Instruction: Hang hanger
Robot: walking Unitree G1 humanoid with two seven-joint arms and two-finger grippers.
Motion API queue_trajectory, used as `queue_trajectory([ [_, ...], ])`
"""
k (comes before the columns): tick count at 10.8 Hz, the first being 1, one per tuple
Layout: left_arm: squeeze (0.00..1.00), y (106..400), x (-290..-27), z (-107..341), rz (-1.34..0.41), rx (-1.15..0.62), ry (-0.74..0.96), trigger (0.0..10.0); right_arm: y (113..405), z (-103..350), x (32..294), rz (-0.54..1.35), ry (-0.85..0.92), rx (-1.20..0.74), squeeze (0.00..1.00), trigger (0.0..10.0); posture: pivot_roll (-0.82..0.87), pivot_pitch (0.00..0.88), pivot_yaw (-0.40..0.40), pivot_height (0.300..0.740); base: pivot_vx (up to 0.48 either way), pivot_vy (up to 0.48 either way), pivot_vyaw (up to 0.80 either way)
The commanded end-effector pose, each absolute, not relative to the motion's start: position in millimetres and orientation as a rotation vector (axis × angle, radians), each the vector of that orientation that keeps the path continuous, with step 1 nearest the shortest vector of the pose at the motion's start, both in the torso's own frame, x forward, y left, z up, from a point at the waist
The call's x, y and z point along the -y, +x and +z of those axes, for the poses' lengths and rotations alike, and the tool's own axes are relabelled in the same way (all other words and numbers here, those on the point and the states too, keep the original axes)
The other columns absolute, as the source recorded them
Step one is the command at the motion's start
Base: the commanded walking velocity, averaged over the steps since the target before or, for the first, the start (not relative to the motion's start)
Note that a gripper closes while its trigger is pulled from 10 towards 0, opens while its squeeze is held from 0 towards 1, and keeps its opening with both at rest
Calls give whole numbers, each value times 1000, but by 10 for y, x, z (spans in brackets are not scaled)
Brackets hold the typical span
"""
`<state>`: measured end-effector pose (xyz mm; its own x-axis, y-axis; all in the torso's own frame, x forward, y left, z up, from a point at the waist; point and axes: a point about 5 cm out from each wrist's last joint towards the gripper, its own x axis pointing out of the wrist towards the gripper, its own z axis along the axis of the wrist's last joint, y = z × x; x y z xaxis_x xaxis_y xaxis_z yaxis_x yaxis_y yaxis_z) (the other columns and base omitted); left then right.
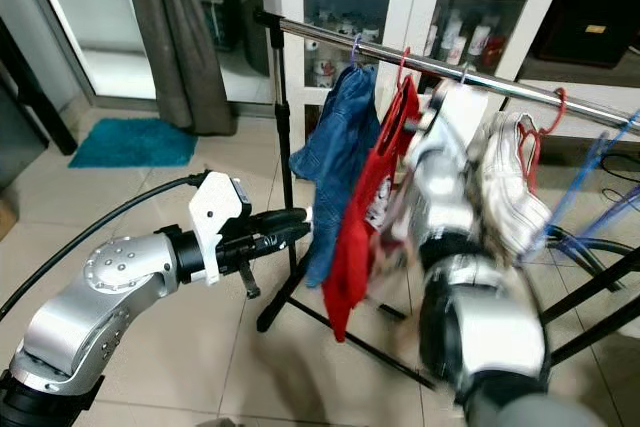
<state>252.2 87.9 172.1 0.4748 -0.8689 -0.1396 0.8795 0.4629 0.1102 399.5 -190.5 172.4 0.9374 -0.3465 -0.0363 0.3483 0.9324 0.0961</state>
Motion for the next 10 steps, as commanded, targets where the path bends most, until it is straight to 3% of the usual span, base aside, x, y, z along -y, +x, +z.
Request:
queue_trajectory([
  [1, 0, 2488, -846, 1766, -1100, -53, 179, 10000, 3995, 1692, 1928, -373, 83, -54, 0, 10000, 107, 69, 5, 740, 0, 0, 0],
  [7, 0, 2470, -810, 1987, -1077, 17, 149, 10000, 4109, 1910, 2051, -354, 80, -180, 0, 10000, 129, 170, -15, 740, 0, 0, 0],
  [10, 0, 2551, -1003, 1993, -948, -20, 233, 10000, 4097, 1864, 2094, -335, 53, -272, 0, 10000, 159, 199, -26, 740, 0, 0, 0],
])
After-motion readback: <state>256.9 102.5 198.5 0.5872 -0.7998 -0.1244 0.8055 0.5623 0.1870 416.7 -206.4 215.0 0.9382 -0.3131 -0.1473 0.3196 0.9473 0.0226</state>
